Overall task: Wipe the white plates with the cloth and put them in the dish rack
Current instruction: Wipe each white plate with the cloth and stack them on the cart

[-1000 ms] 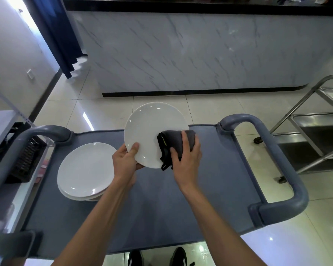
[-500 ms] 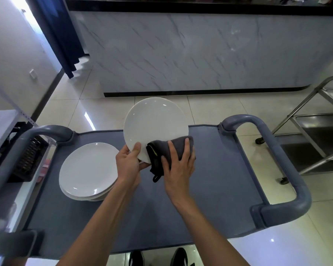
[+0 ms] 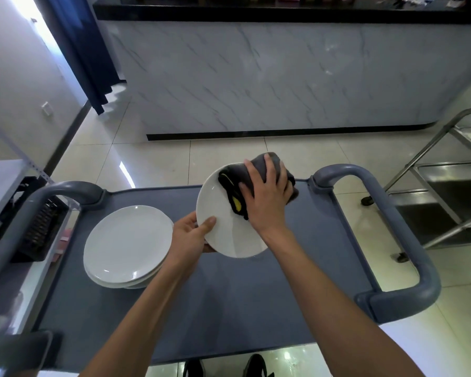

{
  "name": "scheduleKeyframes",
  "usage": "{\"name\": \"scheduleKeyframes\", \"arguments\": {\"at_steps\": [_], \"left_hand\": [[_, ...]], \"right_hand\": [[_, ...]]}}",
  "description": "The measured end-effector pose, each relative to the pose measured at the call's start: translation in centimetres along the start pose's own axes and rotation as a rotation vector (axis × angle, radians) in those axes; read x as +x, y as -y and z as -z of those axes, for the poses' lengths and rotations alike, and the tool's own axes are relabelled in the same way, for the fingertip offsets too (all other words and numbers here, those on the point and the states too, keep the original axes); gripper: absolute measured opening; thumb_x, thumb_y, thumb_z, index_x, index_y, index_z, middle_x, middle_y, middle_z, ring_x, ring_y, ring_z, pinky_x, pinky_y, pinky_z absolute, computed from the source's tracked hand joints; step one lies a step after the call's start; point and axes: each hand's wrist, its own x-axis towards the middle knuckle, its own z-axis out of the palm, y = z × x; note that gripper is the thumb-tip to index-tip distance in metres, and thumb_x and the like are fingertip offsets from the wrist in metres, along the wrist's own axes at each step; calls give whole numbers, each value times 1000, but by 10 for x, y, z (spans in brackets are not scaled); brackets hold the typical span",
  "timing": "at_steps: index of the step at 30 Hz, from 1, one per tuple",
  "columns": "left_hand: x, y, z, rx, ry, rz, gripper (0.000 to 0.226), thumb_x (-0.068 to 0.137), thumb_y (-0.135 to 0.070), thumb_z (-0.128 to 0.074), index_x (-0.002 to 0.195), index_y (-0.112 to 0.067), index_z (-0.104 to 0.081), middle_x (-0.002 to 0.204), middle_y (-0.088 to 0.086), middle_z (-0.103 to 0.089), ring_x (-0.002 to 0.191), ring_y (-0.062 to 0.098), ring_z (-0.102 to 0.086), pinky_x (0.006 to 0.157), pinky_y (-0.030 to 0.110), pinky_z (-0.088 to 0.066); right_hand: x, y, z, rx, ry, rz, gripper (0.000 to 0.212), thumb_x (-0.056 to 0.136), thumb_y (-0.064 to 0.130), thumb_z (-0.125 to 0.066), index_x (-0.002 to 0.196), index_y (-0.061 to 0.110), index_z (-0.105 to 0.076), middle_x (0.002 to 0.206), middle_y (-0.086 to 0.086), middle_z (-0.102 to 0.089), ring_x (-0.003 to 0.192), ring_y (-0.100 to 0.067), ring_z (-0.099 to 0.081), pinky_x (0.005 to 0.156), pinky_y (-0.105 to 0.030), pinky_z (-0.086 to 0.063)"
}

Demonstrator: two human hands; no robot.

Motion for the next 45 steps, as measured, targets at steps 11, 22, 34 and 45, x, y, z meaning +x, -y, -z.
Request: {"name": "scheduleKeyframes", "arguments": {"at_steps": [11, 22, 34, 45], "left_hand": [[1, 6, 8, -12, -41, -39, 16, 93, -8, -67, 105, -14, -75, 96, 10, -78, 84, 27, -75, 61, 38, -59], [11, 1, 8, -263, -228, -25, 11, 94, -4, -64, 97, -10, -72, 87, 3, -78, 79, 19, -74, 61, 35, -60], [16, -11, 25, -128, -125, -58, 12, 94, -6, -65, 101, -12, -72, 88, 3, -78, 75, 19, -74, 56, 34, -59], [10, -14, 31, 27, -15, -80, 16, 93, -10, -67, 107, -14, -74, 92, 7, -78, 78, 24, -75, 56, 33, -59]], "right_hand": [[-10, 8, -7, 28, 26, 156, 49, 101, 47, -52, 148, 37, -45, 165, -4, -24, 151, -35, -12, 113, -65, -21], [-72, -5, -24, 419, 69, -170, 65, 100, 34, -58, 157, 33, -26, 166, -1, -9, 143, -30, -26, 117, -42, -33], [-73, -3, -12, 692, -7, -254, 67, 100, 30, -60, 156, 38, -25, 162, 9, -18, 147, -11, -24, 118, -31, -32], [-14, -22, 23, 383, 148, 49, 62, 102, 53, -43, 157, 37, -21, 165, 4, -13, 145, -26, -22, 118, -44, -28]]}}
